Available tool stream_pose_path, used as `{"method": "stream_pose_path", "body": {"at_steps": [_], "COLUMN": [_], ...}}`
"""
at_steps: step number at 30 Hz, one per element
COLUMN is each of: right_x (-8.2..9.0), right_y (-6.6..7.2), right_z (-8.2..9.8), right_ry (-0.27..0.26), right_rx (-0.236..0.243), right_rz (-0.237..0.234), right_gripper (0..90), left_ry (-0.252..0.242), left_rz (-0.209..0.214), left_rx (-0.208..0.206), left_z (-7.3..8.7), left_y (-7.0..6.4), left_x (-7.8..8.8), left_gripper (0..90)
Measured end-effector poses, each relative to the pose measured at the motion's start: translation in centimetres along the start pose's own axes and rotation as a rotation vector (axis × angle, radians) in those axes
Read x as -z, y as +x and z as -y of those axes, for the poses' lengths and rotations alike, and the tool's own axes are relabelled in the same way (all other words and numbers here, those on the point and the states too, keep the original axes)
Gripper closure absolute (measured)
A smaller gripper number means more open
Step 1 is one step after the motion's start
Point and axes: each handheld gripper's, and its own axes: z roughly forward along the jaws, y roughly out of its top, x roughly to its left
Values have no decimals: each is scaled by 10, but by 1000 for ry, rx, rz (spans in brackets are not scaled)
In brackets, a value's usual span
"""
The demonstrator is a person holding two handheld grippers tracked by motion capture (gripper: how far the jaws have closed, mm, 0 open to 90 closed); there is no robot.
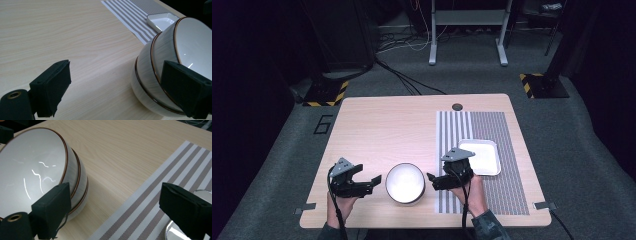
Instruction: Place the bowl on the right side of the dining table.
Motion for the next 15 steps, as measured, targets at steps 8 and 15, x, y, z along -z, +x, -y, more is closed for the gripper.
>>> {"method": "stream_pose_path", "body": {"at_steps": [8, 15], "right_x": [-9, -33], "right_y": [15, 28], "right_z": [-7, -8], "right_ry": [12, 52], "right_rx": [39, 56], "right_rz": [-25, -75], "right_gripper": [116, 153], "left_ry": [-26, 2], "left_rz": [42, 90], "left_rx": [-10, -49], "left_z": [-9, -12], "left_y": [-13, -26], "left_x": [-1, -16], "left_gripper": [94, 115]}}
